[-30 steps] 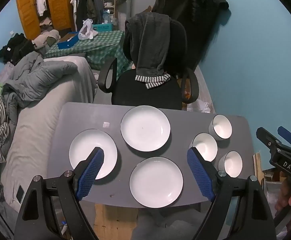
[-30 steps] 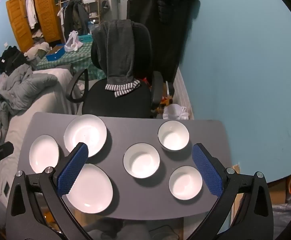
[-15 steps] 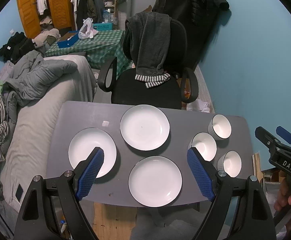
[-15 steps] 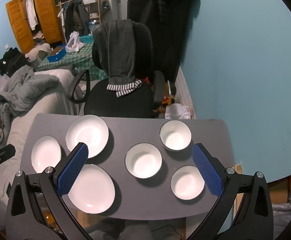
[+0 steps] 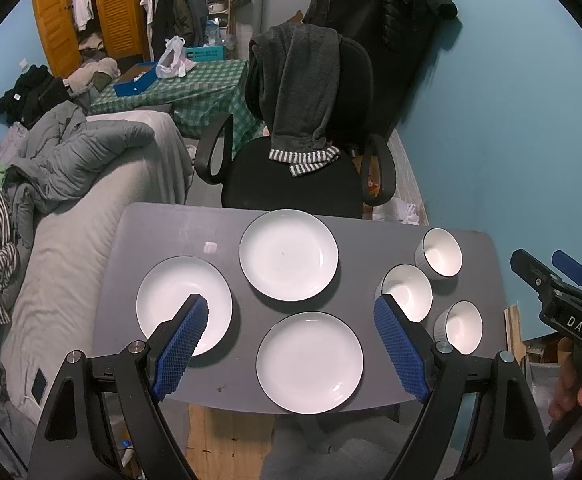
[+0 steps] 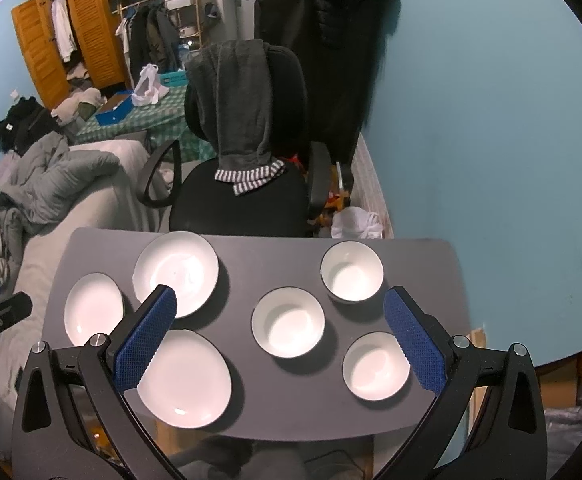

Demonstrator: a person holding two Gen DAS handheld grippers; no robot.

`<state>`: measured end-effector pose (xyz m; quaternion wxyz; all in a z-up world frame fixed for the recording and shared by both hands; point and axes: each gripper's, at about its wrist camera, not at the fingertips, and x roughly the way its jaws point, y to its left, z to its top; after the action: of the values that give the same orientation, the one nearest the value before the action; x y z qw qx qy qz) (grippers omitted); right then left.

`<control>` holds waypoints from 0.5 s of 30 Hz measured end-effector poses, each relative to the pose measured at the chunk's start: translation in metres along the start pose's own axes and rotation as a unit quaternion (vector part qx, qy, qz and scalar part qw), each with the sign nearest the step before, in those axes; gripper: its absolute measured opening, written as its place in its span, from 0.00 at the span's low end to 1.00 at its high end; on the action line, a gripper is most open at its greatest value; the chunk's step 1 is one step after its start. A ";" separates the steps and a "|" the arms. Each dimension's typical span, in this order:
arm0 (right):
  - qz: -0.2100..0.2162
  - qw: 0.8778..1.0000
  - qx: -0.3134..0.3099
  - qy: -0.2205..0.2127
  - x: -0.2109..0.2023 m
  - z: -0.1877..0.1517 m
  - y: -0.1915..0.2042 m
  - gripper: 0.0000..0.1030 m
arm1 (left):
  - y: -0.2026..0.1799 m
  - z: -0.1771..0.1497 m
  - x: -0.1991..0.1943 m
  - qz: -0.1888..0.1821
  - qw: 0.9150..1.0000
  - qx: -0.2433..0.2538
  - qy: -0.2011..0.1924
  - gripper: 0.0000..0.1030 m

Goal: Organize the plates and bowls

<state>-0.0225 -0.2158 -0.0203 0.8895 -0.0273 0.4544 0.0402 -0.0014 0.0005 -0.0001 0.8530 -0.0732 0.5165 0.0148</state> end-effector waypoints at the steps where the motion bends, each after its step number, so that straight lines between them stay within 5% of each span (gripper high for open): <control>1: 0.000 1.000 0.000 0.001 0.000 0.001 -0.001 0.99 | 0.000 0.000 0.000 0.000 1.000 0.000 0.000 0.84; 15: 0.001 1.000 0.000 0.001 0.000 0.001 -0.002 0.99 | -0.003 0.000 0.000 0.000 1.000 0.000 0.001 0.84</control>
<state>-0.0210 -0.2173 -0.0198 0.8891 -0.0264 0.4551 0.0410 -0.0008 -0.0026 0.0001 0.8526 -0.0726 0.5173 0.0148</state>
